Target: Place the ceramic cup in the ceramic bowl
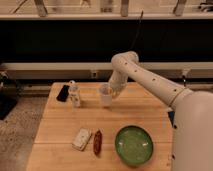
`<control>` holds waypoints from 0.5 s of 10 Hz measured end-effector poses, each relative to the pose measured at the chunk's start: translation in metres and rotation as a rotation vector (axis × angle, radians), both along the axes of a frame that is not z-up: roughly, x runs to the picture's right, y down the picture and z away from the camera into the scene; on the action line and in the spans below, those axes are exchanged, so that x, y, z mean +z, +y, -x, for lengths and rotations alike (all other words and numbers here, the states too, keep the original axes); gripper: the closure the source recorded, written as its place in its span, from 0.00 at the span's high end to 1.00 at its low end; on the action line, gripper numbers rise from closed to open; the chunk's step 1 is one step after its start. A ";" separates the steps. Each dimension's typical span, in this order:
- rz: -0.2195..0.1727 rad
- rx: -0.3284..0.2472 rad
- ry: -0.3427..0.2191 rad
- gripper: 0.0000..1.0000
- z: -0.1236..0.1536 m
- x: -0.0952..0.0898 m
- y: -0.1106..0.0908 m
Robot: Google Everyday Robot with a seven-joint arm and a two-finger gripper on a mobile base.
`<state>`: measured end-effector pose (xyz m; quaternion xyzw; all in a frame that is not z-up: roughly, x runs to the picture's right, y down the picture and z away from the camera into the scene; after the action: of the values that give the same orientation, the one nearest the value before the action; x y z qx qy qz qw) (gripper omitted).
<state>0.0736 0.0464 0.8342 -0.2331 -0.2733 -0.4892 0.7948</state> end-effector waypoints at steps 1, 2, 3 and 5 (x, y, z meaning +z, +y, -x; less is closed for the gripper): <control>0.005 0.004 -0.002 0.00 -0.008 -0.005 0.001; 0.007 0.013 -0.006 0.00 -0.011 -0.009 0.003; 0.005 0.021 -0.011 0.00 -0.010 -0.012 0.003; 0.006 0.040 -0.010 0.00 -0.023 -0.019 0.006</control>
<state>0.0968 0.0522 0.8150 -0.2275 -0.2832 -0.4735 0.8024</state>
